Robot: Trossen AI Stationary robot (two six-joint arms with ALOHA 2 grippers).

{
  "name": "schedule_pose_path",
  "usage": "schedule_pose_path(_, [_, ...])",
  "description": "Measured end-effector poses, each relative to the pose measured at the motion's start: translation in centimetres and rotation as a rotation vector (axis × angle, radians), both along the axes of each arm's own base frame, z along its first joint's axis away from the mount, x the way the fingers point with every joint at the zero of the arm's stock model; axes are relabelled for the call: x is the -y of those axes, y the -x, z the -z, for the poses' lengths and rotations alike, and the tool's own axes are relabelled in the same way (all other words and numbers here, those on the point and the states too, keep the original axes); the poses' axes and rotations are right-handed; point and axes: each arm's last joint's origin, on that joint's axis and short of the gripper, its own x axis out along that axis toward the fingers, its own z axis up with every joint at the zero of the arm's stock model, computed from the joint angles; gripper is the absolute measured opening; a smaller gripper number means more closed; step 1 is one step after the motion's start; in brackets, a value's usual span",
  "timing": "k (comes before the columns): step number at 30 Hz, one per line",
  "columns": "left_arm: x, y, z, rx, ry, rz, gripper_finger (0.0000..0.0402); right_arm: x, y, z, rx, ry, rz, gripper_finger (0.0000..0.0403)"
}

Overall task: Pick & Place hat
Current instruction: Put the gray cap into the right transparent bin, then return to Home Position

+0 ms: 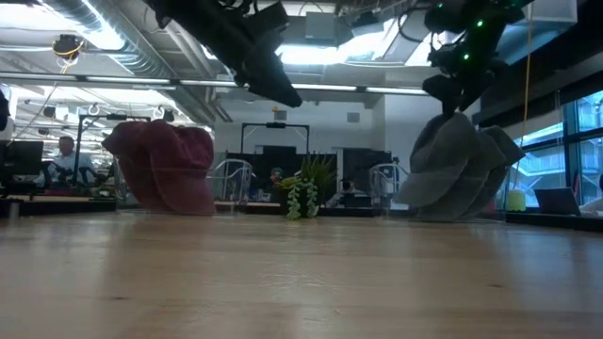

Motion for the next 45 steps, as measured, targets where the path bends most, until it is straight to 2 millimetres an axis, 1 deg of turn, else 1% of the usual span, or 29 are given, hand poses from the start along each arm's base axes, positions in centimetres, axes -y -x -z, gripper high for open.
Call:
schedule_pose_path(2, [-0.2,0.2,-0.2,-0.005,0.000,-0.007,0.0105,-0.4,0.4,-0.5,0.011,0.011,-0.012,0.0242])
schedule_pose_path(4, [-0.3,0.5,-0.6,0.013,0.004,-0.016,0.0105,-0.8,0.7,-0.9,0.036,-0.003,-0.065,0.0246])
schedule_pose_path(6, [-0.4,0.7,-0.9,0.020,0.006,-0.022,0.0105,-1.1,0.9,-1.2,0.060,-0.007,-0.095,0.0245])
schedule_pose_path(9, [-0.4,0.9,-1.3,0.033,0.004,-0.022,0.0105,-1.3,1.2,-1.6,0.082,0.007,-0.092,0.0241])
schedule_pose_path(13, [-0.3,1.6,-1.5,0.000,0.021,-0.030,0.0105,-1.6,1.6,-1.9,0.089,0.017,-0.095,0.0237])
schedule_pose_path(15, [-0.3,2.5,-1.7,-0.028,0.048,-0.048,0.0105,-2.0,1.9,-2.2,0.103,0.014,-0.107,0.0234])
schedule_pose_path(17, [-0.2,3.5,-2.4,-0.028,0.075,-0.067,0.0105,-2.7,2.3,-2.6,0.157,-0.006,-0.162,0.0231])
schedule_pose_path(20, [0.0,5.3,-3.5,0.029,0.090,-0.093,0.0105,-4.5,2.3,-3.3,0.294,-0.055,-0.327,0.0228])
schedule_pose_path(23, [0.2,7.8,-3.5,0.138,0.108,-0.105,0.0105,-6.8,2.6,-2.9,0.394,-0.080,-0.503,0.0228])
schedule_pose_path(25, [0.4,9.6,-3.0,0.231,0.112,-0.100,0.0105,-8.3,2.8,-2.0,0.460,-0.091,-0.601,0.0228])
schedule_pose_path(28, [0.7,12.1,-2.1,0.357,0.127,-0.091,0.0105,-10.6,3.0,-0.1,0.557,-0.140,-0.821,0.0228])
schedule_pose_path(32, [0.9,14.8,-0.3,0.456,0.161,-0.068,0.0105,-13.1,2.6,3.6,0.681,-0.220,-1.181,0.0228])
schedule_pose_path(34, [1.0,15.6,0.6,0.491,0.166,-0.064,0.0105,-14.0,2.4,5.6,0.723,-0.228,-1.306,0.0228])
schedule_pose_path(36, [1.1,16.4,1.8,0.508,0.166,-0.062,0.0105,-14.4,2.4,7.4,0.725,-0.215,-1.346,0.0228])
schedule_pose_path(39, [1.1,17.2,3.3,0.551,0.171,-0.060,0.0105,-14.5,2.6,9.7,0.783,-0.190,-1.322,0.0228])
schedule_pose_path(42, [1.2,18.0,4.6,0.608,0.197,-0.071,0.0106,-14.7,2.9,11.6,0.865,-0.144,-1.362,0.0228])
schedule_pose_path(45, [1.2,18.6,5.6,0.642,0.202,-0.085,0.0107,-14.9,3.5,13.3,0.919,-0.134,-1.416,0.0228])
